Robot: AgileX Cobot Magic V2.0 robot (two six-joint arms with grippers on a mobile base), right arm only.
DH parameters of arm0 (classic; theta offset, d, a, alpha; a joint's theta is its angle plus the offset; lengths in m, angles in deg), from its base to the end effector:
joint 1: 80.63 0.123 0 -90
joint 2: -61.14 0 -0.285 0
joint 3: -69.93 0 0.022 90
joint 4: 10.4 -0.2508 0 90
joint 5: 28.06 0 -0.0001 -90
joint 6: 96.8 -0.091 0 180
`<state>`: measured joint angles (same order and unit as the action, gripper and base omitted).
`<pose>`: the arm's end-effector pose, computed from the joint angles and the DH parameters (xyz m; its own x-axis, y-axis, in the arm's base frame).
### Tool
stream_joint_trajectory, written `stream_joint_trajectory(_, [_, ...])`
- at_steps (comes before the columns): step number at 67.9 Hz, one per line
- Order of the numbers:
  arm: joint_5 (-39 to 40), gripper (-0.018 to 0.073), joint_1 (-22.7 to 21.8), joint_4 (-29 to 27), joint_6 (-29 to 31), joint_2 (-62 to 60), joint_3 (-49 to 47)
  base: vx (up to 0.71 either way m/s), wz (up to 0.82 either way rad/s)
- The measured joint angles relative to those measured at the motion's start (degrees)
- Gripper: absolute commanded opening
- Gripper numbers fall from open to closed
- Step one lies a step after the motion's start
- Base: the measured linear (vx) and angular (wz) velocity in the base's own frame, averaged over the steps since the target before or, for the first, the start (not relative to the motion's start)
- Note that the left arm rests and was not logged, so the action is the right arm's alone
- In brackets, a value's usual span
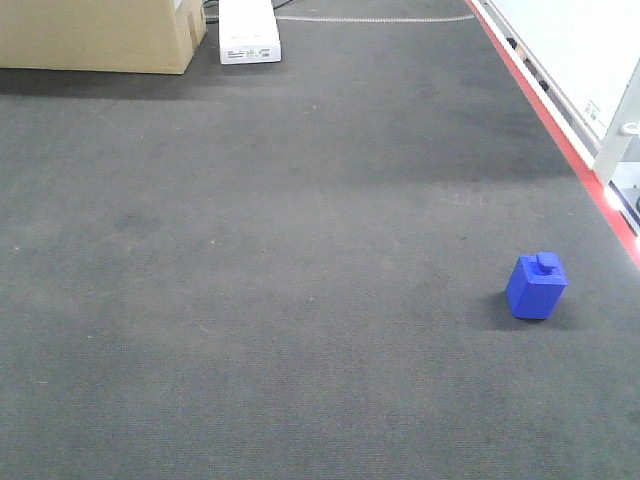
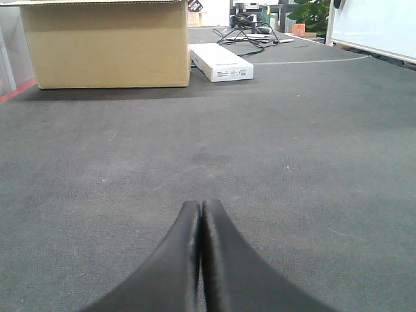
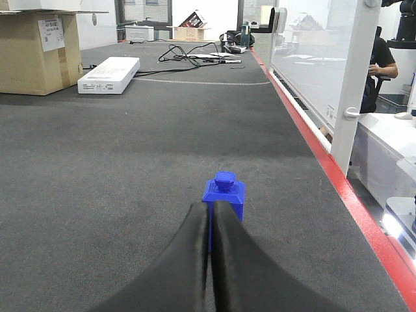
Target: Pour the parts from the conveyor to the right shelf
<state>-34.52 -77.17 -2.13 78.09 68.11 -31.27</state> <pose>0.0565 0.0019 0.1945 -0.0352 -0.0564 -0.9978 -0.0462 0.9974 -0.0548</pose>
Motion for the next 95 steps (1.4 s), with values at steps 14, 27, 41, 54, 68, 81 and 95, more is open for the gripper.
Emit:
stream_joint_trajectory(14, [0.0, -0.001, 0.0, 0.0, 0.0, 0.0, 0.0, 0.0, 0.0])
stream_joint_trajectory(27, [0.0, -0.001, 0.0, 0.0, 0.0, 0.0, 0.0, 0.0, 0.0])
stream_joint_trajectory(41, [0.0, -0.001, 0.0, 0.6, 0.2, 0.0, 0.0, 0.0, 0.0])
stream_joint_trajectory(54, [0.0, -0.001, 0.0, 3.6, 0.7, 0.0, 0.0, 0.0, 0.0])
stream_joint_trajectory(68, [0.0, -0.001, 0.0, 3.8, 0.8, 0.0, 0.0, 0.0, 0.0])
stream_joint_trajectory(81, [1.5, -0.001, 0.0, 3.2, 0.3, 0.0, 0.0, 0.0, 0.0])
stream_joint_trajectory(95, [10.1, -0.0009, 0.0, 4.4, 0.2, 0.0, 0.0, 0.0, 0.0])
